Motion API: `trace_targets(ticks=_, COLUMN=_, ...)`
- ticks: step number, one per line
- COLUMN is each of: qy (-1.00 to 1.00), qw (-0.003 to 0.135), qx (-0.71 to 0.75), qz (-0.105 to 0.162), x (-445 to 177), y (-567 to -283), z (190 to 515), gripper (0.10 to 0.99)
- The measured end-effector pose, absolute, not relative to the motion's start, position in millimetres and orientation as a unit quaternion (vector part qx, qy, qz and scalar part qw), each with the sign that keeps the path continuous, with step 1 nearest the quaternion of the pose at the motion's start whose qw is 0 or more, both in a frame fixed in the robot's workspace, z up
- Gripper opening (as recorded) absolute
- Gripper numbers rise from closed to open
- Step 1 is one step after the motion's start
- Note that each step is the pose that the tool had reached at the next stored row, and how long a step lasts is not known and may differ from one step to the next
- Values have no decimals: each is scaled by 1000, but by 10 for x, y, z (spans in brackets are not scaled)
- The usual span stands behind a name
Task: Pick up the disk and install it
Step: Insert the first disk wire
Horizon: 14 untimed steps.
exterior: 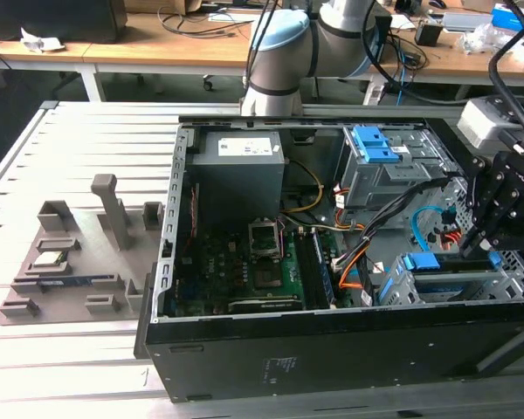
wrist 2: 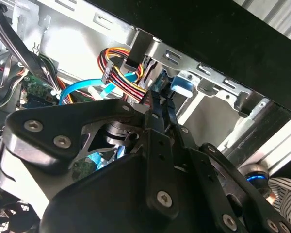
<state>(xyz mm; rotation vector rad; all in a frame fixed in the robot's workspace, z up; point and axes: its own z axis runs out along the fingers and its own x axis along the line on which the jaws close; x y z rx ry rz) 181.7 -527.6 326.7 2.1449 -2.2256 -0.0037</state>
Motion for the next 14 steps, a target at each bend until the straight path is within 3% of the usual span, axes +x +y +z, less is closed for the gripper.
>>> trace_targets(ticks=1, qy=-720, qw=26, qx=694, qz=-1, x=1817, y=-5277, z=3268, gripper=176)
trace_targets(ticks=2, qy=-720, qw=26, qx=694, qz=0, x=1817, y=-5280, z=3277, gripper=239)
trace_targets(ticks=7, qy=-720, qw=26, qx=694, qz=-1, x=1817, y=-5272, z=3576, gripper=239)
trace_targets(ticks=8, qy=-720, qw=26, qx=694, qz=-1, x=1817, y=-5264, z=3663, gripper=224)
trace_targets(ticks=10, qy=-720, qw=26, qx=694, qz=0, x=1817, y=-5256, z=3764, gripper=106)
trace_targets(ticks=14, qy=-720, qw=27, qx=694, qz=1, x=1817, y=-5234, z=3974, gripper=106)
